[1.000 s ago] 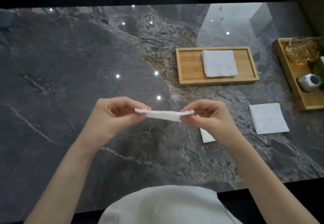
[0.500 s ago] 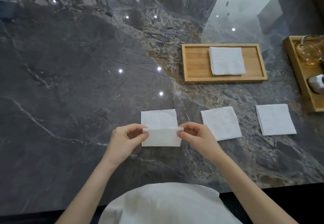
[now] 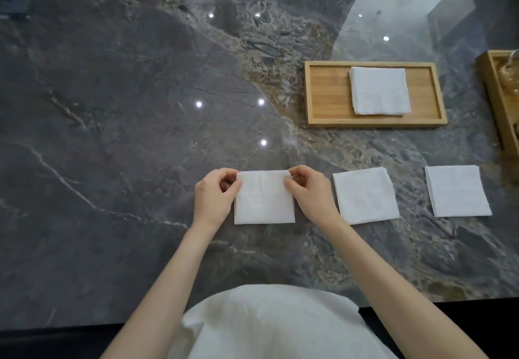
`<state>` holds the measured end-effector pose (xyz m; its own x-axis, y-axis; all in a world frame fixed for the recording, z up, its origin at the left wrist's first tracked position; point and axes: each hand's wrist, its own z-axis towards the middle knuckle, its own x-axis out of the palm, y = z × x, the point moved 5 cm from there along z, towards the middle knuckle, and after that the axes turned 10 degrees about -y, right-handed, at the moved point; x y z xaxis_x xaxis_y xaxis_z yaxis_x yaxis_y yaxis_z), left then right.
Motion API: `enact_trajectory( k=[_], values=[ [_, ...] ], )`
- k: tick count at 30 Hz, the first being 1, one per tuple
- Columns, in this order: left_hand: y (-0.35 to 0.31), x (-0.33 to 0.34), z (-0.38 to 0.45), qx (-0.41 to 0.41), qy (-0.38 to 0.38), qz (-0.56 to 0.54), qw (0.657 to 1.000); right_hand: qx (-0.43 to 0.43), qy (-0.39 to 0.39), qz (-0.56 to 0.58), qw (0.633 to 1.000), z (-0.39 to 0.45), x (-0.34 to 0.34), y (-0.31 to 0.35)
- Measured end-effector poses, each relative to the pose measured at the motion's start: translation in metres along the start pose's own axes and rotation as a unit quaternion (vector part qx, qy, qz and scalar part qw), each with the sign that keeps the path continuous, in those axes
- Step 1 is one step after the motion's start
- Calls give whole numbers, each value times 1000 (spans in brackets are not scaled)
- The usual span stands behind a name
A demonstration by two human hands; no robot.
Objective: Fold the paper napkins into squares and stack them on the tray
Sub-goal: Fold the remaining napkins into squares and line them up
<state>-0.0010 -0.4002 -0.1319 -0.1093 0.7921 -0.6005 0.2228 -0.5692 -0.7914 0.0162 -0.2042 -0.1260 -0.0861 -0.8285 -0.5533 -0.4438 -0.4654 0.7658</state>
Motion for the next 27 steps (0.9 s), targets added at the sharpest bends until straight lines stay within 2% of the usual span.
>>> enact_trajectory(
  k=[3,5,7,9,12,14,17,21,25,27],
  values=[
    [2,-1,0,9,-11,-1,1000,-9,-41,-11,999,-2,0,-1],
    [1,-4,-4,23,-40,1,999,-24,-99,-19,995,-7,-4,-2],
    [-4,-7,-14,81,-69,34,994,-112,-167,-70,977,-15,-7,1],
    [-9,-3,-29,161,-64,80,982,-220,-190,-140,947,-27,-1,4],
    [-12,15,-52,276,-16,163,947,-328,-143,-211,910,-46,20,-2],
    [-11,27,-61,304,26,210,929,-347,-99,-263,895,-53,34,-9],
    [-1,37,-66,290,61,273,915,-331,-57,-312,889,-54,42,-19],
    [10,35,-64,277,68,319,904,-322,-51,-339,882,-46,31,-30],
    [18,23,-58,266,59,318,908,-333,-73,-347,874,-39,9,-38],
    [17,17,-55,260,39,281,923,-342,-83,-339,873,-38,4,-37]
  ],
)
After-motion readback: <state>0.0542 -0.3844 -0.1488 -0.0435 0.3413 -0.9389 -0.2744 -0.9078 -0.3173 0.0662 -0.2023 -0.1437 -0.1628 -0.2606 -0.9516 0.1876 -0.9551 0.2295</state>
